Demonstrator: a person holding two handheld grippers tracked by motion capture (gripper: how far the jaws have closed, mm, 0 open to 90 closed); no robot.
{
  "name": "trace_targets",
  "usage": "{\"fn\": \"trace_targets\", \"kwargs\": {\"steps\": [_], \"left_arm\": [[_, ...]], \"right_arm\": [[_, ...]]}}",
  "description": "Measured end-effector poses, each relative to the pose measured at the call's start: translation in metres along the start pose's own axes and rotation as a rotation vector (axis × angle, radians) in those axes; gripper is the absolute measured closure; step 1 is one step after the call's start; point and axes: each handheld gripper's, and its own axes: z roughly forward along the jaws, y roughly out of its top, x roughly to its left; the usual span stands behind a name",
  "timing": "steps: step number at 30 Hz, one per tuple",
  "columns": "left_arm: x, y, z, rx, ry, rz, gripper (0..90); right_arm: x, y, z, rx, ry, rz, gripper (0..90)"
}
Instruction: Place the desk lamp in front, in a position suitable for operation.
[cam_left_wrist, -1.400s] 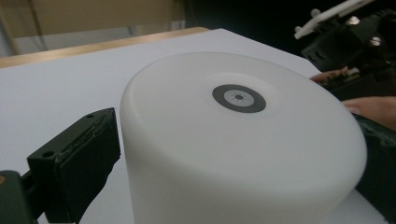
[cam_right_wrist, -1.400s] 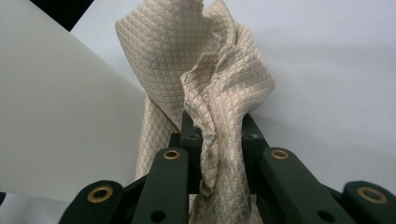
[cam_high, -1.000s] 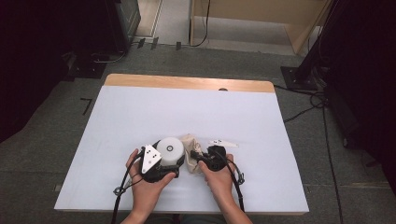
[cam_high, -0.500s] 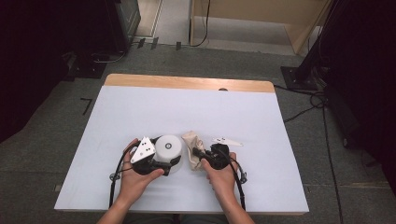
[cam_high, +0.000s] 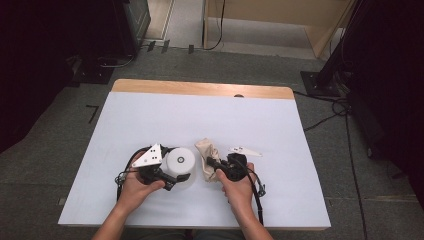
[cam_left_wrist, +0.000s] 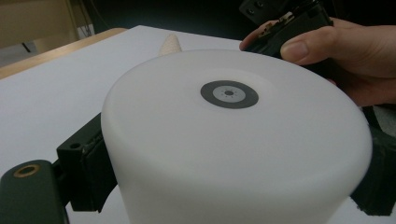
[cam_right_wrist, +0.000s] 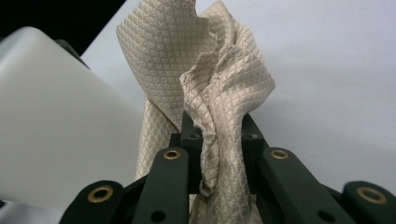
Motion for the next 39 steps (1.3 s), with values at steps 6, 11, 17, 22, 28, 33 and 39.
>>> {"fn": "trace_targets", "kwargs": {"steps": [6, 11, 17, 22, 28, 33, 39], "left_arm": [[-0.004, 0.000, 0.001, 0.003, 0.033, -0.003, 8.3], [-0.007, -0.001, 0.002, -0.003, 0.055, 0.001, 8.3], [-0.009, -0.003, 0.002, -0.023, 0.072, -0.001, 8.3], [-0.009, -0.004, 0.002, -0.029, 0.074, -0.001, 8.3], [-0.010, -0.004, 0.003, -0.027, 0.079, -0.005, 8.3], [-0.010, -0.004, 0.003, -0.029, 0.080, -0.007, 8.3], [-0.010, -0.005, 0.003, -0.032, 0.085, -0.007, 8.3]], "right_arm": [[0.027, 0.008, -0.016, -0.055, 0.062, -0.041, 78.3], [0.050, 0.011, -0.029, -0.106, 0.075, -0.085, 78.4], [0.052, 0.003, -0.022, -0.094, 0.045, -0.091, 78.9], [0.039, -0.010, -0.002, -0.018, 0.006, -0.070, 78.9], [0.024, -0.024, 0.017, 0.080, -0.020, -0.013, 79.3], [0.034, -0.012, 0.003, 0.026, 0.011, -0.019, 79.4], [0.059, 0.009, -0.028, -0.095, 0.038, -0.100, 79.3]]}}
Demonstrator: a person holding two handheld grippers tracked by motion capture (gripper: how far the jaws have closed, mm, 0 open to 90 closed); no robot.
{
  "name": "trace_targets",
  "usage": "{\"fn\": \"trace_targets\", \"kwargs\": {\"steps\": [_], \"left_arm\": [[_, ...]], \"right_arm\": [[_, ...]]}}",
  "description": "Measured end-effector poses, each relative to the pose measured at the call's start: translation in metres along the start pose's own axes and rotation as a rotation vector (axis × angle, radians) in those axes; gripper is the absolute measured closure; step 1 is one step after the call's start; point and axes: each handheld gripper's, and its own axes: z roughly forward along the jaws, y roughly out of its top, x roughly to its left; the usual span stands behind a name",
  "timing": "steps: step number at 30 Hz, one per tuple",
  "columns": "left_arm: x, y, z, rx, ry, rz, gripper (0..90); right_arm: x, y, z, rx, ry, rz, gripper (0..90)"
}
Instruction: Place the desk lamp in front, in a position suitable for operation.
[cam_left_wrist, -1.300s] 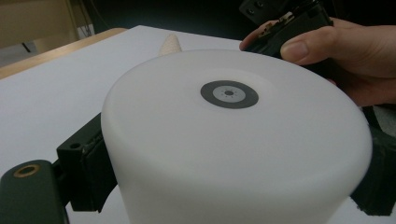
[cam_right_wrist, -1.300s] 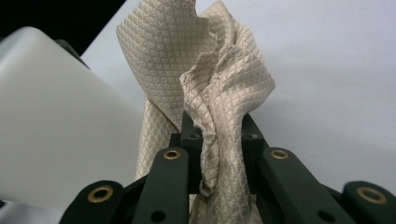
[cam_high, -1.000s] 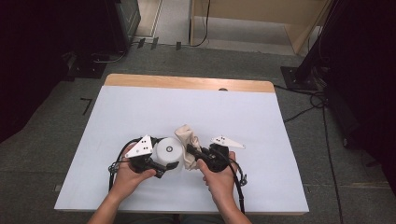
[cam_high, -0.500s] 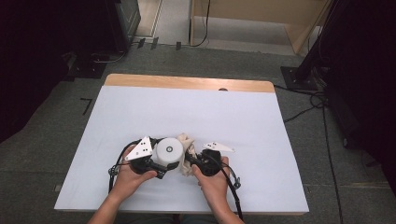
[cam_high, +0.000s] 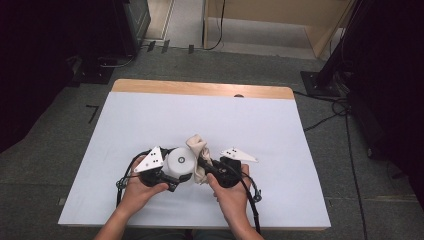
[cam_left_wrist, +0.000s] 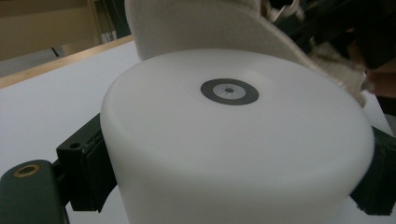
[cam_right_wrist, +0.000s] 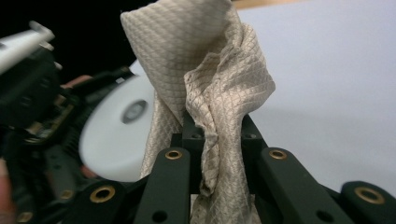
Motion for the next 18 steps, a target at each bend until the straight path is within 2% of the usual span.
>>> {"fn": "trace_targets", "kwargs": {"steps": [3, 5, 10, 14, 18], "left_arm": [[0.000, 0.000, 0.000, 0.000, 0.001, -0.001, 8.3], [0.000, 0.000, 0.000, 0.000, 0.002, -0.001, 8.3], [0.000, 0.000, 0.001, -0.005, 0.005, -0.003, 8.3], [-0.001, 0.000, 0.001, -0.005, 0.005, -0.002, 8.3], [-0.001, 0.000, 0.001, -0.006, 0.006, -0.002, 8.3]], "right_arm": [[0.001, 0.001, -0.002, -0.011, 0.008, -0.010, 79.3], [-0.002, -0.003, 0.002, 0.002, 0.002, 0.004, 79.2], [-0.014, -0.021, 0.021, 0.080, -0.047, 0.019, 79.3], [-0.031, -0.037, 0.039, 0.178, -0.058, 0.074, 79.2], [-0.037, -0.042, 0.045, 0.204, -0.053, 0.085, 79.1]]}}
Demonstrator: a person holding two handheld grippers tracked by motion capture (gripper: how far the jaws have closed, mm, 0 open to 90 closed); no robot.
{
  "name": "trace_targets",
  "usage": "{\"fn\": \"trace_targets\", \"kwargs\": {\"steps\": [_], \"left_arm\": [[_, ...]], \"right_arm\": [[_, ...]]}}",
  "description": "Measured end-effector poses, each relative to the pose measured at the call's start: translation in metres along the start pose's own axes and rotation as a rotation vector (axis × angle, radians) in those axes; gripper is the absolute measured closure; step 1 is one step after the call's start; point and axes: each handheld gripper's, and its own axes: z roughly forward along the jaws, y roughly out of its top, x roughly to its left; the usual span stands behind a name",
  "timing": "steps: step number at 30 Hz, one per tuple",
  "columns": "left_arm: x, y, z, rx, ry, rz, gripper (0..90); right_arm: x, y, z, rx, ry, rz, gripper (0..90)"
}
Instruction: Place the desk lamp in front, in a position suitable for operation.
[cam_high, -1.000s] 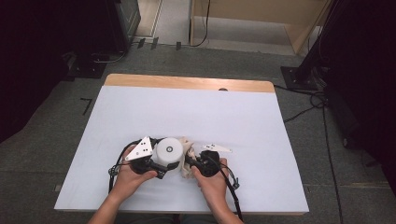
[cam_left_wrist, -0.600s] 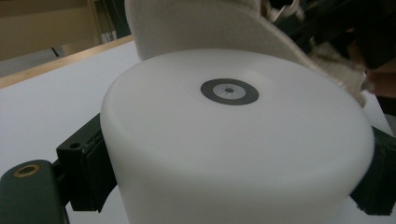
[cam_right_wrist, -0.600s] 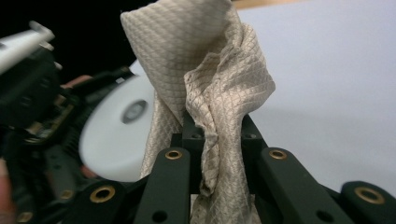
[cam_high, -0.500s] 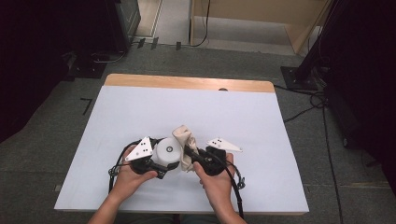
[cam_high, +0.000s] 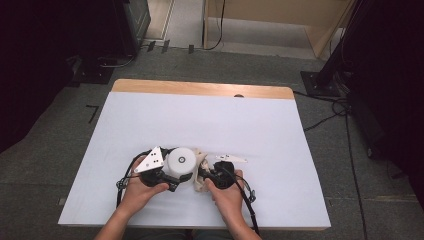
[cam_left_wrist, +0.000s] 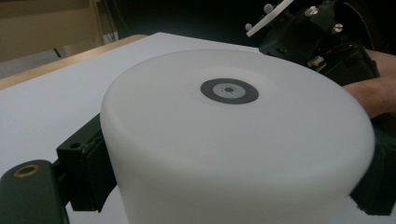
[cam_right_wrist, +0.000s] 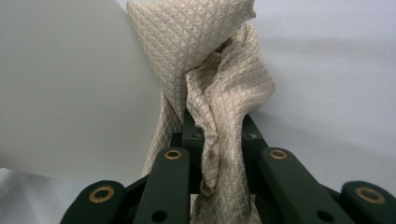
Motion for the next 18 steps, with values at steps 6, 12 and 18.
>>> {"fn": "trace_targets", "kwargs": {"steps": [6, 12, 18], "left_arm": [[-0.001, 0.001, -0.002, 0.008, 0.019, -0.005, 8.0], [-0.010, 0.007, -0.004, 0.030, 0.106, -0.057, 2.0], [-0.025, 0.014, -0.004, 0.035, 0.214, -0.145, 0.0]], "right_arm": [[-0.002, 0.003, -0.001, 0.000, 0.011, 0.010, 78.9], [-0.009, 0.008, -0.008, -0.028, 0.005, 0.026, 78.8], [-0.014, 0.012, -0.012, -0.049, 0.003, 0.036, 78.8]]}}
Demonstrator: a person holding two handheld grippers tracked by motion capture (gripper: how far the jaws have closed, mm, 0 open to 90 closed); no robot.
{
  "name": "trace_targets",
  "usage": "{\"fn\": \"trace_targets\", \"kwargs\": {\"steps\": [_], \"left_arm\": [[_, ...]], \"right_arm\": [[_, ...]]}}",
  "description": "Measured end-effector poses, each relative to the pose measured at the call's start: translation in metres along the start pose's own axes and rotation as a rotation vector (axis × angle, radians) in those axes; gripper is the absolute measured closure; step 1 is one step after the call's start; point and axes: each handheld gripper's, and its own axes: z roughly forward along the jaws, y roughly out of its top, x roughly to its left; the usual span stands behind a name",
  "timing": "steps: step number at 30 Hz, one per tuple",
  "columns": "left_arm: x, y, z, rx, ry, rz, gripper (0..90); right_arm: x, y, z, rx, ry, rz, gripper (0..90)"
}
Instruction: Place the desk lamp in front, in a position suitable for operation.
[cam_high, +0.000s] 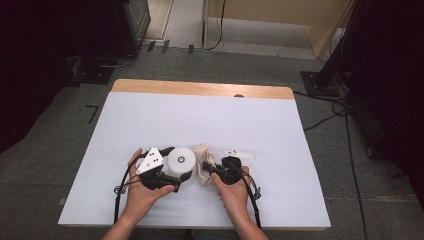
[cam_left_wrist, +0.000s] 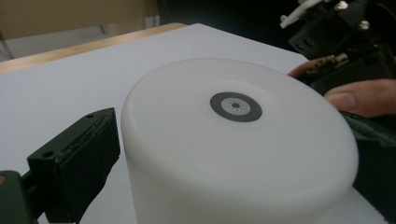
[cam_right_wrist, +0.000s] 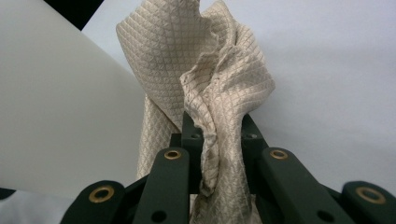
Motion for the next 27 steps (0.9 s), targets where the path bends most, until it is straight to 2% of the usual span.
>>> {"fn": "trace_targets", "kwargs": {"steps": [2, 3, 4, 5, 6, 9, 12, 16, 20, 23, 25, 27], "left_arm": [[-0.007, -0.001, 0.002, 0.018, 0.061, -0.010, 0.0], [-0.009, -0.001, 0.002, 0.025, 0.085, -0.026, 0.0], [-0.011, -0.002, 0.002, 0.019, 0.111, -0.061, 0.0], [-0.012, -0.002, 0.002, 0.017, 0.123, -0.090, 0.0], [-0.013, -0.002, 0.003, 0.020, 0.126, -0.094, 0.0], [-0.017, -0.004, 0.004, 0.007, 0.136, -0.089, 4.1], [-0.016, -0.003, 0.004, -0.004, 0.141, -0.050, 6.2], [-0.005, 0.000, -0.001, -0.013, 0.102, -0.042, 8.1], [0.011, 0.000, -0.005, -0.036, 0.059, -0.015, 8.4], [0.019, 0.003, -0.006, -0.044, -0.024, 0.039, 8.5], [0.022, 0.005, -0.006, -0.053, -0.092, 0.091, 8.6], [0.024, 0.005, -0.006, -0.073, -0.136, 0.106, 8.6]], "right_arm": [[-0.001, 0.001, -0.001, -0.008, 0.000, -0.001, 78.8], [-0.001, 0.002, -0.002, -0.011, -0.003, 0.002, 78.8], [-0.002, 0.003, -0.003, -0.015, -0.005, 0.001, 78.8], [-0.002, 0.003, -0.004, -0.019, -0.009, 0.005, 78.8], [-0.003, 0.004, -0.005, -0.024, -0.012, 0.004, 78.8], [-0.004, 0.004, -0.005, -0.023, -0.012, 0.007, 78.8], [-0.004, 0.004, -0.005, -0.022, -0.012, 0.005, 78.8], [-0.005, 0.005, -0.006, -0.028, -0.013, 0.007, 78.7], [-0.004, 0.007, -0.009, -0.042, -0.019, -0.008, 78.6], [-0.002, 0.008, -0.011, -0.048, -0.011, -0.005, 78.6], [-0.001, 0.009, -0.011, -0.052, -0.003, -0.009, 78.6], [0.001, 0.010, -0.013, -0.062, 0.011, -0.014, 78.6]]}}
